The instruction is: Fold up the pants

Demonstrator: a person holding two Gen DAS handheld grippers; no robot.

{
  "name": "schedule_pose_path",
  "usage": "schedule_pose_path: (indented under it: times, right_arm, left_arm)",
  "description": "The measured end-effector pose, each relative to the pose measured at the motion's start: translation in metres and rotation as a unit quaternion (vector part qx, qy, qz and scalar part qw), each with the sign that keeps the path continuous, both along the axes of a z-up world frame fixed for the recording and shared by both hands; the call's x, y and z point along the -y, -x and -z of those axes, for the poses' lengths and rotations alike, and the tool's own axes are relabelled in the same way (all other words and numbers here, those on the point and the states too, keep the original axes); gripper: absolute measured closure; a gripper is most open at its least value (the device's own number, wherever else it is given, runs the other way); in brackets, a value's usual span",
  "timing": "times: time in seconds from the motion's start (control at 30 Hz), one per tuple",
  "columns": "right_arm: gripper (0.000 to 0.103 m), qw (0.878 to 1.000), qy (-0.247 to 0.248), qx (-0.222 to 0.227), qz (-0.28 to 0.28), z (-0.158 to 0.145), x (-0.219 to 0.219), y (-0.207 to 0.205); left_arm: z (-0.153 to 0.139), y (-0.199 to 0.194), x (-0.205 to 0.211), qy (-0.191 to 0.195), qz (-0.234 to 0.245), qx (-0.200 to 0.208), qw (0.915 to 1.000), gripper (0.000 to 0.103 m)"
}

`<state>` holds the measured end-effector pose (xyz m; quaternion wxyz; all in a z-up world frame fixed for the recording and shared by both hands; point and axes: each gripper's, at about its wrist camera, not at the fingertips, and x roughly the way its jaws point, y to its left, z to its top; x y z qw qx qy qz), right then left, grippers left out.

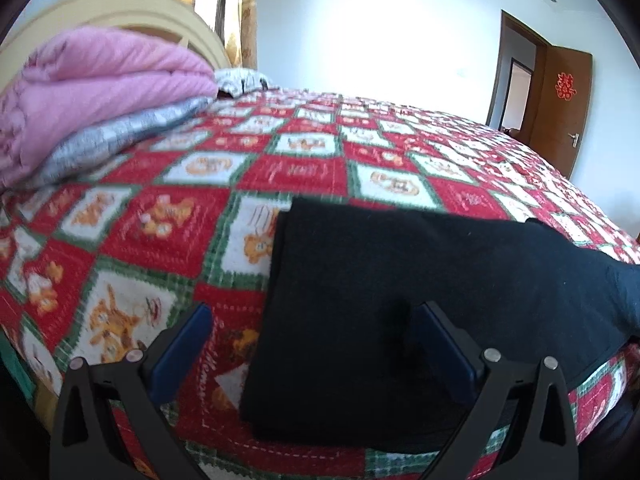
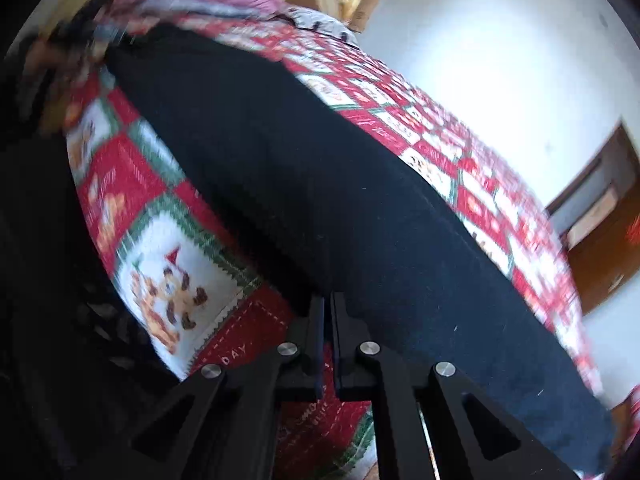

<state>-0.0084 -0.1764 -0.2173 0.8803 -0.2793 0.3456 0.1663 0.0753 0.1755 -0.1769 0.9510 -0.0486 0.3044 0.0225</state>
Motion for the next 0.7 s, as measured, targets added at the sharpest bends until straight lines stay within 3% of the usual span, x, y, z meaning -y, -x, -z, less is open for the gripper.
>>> schedule_pose_path:
  times: [0.07, 0.17, 0.3, 0.43, 0.5, 0.6, 0.7]
  right_arm:
    - [0.094, 0.998, -0.052, -0.017, 0.021, -0.01, 0.015, -0.007]
    - [0.067, 0.989, -0.127, -0.01, 0.08, -0.032, 0.052, -0.015]
    - [0.063, 0.954, -0.251, 0.01, 0.164, -0.065, 0.118, -0.014]
    - [0.063, 0.886, -0.35, 0.059, 0.297, -0.094, 0.209, 0.002]
    - [0.063, 0.836, -0.387, 0.098, 0.376, -0.103, 0.266, 0.02]
    - [0.063, 0.775, -0.409, 0.136, 0.462, -0.108, 0.332, 0.054]
    - [0.062, 0.751, -0.409, 0.135, 0.5, -0.1, 0.367, 0.079]
  left_arm:
    - [-0.008, 0.002, 0.007, -0.018, 0.003, 0.013, 0.9998, 0.0]
    - [-0.019, 0.002, 0.02, -0.022, 0.02, 0.023, 0.9993, 0.0]
    - [-0.028, 0.003, 0.044, -0.031, 0.059, 0.027, 0.9974, 0.0]
    - [-0.026, 0.001, 0.064, -0.038, 0.087, 0.014, 0.9954, 0.0]
    - [-0.021, 0.0, 0.072, -0.032, 0.099, 0.008, 0.9945, 0.0]
    - [-0.014, 0.0, 0.085, -0.018, 0.111, -0.004, 0.9936, 0.0]
    - [-0.011, -0.004, 0.1, -0.005, 0.123, -0.009, 0.9924, 0.0]
